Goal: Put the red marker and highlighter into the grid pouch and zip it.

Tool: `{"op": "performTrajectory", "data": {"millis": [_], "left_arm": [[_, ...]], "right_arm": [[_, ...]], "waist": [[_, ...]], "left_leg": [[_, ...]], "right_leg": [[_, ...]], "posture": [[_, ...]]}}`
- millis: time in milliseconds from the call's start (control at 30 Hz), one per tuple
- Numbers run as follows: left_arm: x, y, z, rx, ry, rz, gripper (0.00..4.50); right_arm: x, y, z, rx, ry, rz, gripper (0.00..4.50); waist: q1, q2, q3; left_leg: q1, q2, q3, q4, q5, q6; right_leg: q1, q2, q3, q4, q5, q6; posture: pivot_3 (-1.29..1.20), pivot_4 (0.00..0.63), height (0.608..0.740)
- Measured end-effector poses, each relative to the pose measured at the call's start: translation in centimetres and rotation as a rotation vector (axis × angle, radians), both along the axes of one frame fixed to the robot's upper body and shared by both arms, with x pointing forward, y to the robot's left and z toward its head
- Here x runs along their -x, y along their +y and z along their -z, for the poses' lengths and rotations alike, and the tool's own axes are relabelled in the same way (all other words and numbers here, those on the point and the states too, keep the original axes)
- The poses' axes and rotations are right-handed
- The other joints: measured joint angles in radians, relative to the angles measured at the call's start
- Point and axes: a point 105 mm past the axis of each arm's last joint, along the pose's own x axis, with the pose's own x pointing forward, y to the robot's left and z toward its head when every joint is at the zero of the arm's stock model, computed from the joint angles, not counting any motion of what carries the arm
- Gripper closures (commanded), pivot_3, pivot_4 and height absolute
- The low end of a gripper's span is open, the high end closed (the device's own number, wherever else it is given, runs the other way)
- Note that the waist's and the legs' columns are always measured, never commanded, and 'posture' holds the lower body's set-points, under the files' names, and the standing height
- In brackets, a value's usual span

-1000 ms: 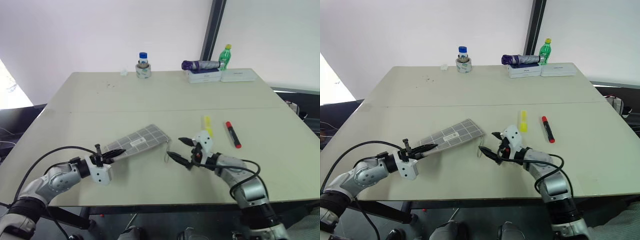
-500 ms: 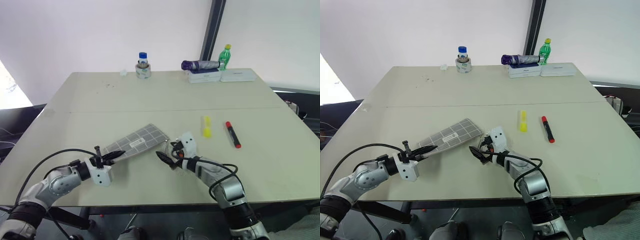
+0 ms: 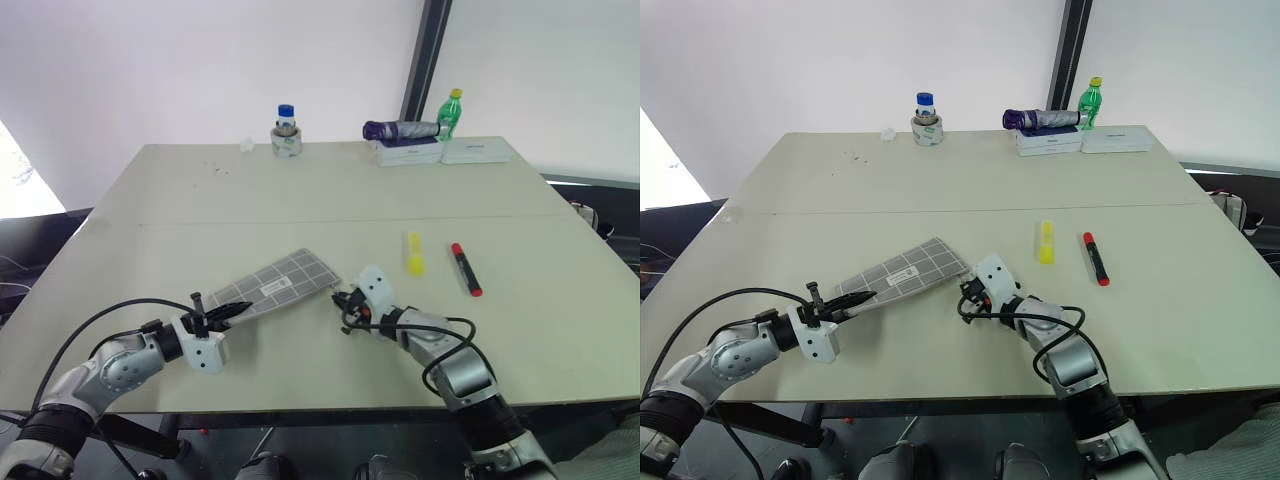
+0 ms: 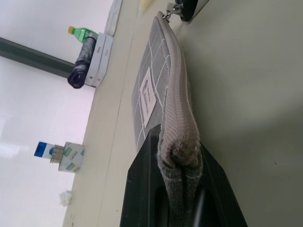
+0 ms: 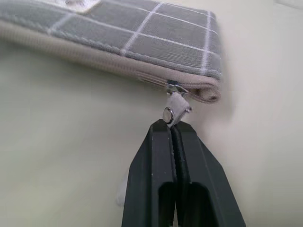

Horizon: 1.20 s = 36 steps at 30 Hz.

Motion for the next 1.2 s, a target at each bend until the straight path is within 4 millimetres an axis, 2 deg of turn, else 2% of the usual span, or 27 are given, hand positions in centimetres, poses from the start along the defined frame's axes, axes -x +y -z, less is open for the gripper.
{"op": "performTrajectory", "data": {"millis": [200, 400, 500, 700, 967, 1067, 1200], "left_arm": [[-0.6, -1.9, 0.0, 0.029, -0.001, -0.006, 4.5], [-1.5, -3.0, -0.2, 0.069, 0.004, -0.064, 4.5], [-2.3, -3.7, -0.5, 0.098, 0.004, -0.096, 4.5], [-3.9, -5.4, -1.7, 0.105, -0.034, -0.105, 4.5], [-4.4, -5.2, -1.6, 0.088, -0.041, -0.121, 4.5], [-4.3, -4.8, -1.6, 0.08, -0.044, -0.124, 4.5], [-4.1, -4.3, -1.3, 0.083, -0.032, -0.135, 4.5]], "right_arm": [[1.1, 4.8, -2.9, 0.029, -0.112, -0.241, 4.46], [2.1, 7.5, -2.1, 0.101, -0.157, -0.392, 4.46], [2.6, 8.5, -2.5, 0.14, -0.206, -0.483, 4.46], [2.8, 9.0, -3.2, 0.146, -0.264, -0.57, 4.46], [2.6, 8.9, -3.8, 0.1, -0.272, -0.564, 4.46], [2.3, 8.3, -4.1, 0.047, -0.235, -0.539, 3.58], [2.1, 6.7, -4.0, 0.034, -0.227, -0.506, 1.57]], "waist": [[0.001, 0.0, 0.0], [0.007, 0.0, 0.0], [0.004, -0.001, 0.0], [0.002, -0.001, 0.0], [-0.001, -0.002, 0.0], [0.001, -0.002, 0.0], [0.004, -0.002, 0.001]], "left_leg": [[0.0, 0.0, 0.0, 0.0, 0.0, 0.0], [0.0, -0.001, 0.0, 0.001, 0.0, 0.0], [0.0, 0.0, 0.0, 0.001, 0.0, 0.0], [0.0, -0.001, 0.001, 0.001, 0.0, 0.0], [0.0, 0.0, 0.001, 0.001, 0.001, -0.002], [0.0, 0.0, 0.001, 0.001, 0.001, -0.001], [0.0, 0.0, 0.001, 0.001, 0.0, 0.0]], "right_leg": [[0.0, 0.0, 0.0, 0.0, 0.0, 0.0], [0.001, 0.0, 0.0, 0.0, 0.0, 0.0], [0.001, 0.0, 0.0, 0.0, 0.0, 0.0], [0.001, 0.001, 0.0, 0.0, 0.0, 0.0], [0.0, 0.001, 0.0, 0.0, 0.0, 0.0], [0.0, 0.001, 0.0, 0.0, 0.0, 0.0], [0.0, 0.0, 0.0, 0.0, 0.0, 0.0]], "posture": [[0.0, 0.15, 0.74], [0.0, 0.15, 0.74], [0.0, 0.15, 0.74], [0.0, 0.15, 0.74], [0.0, 0.15, 0.74], [0.0, 0.15, 0.74], [0.0, 0.15, 0.74]]}}
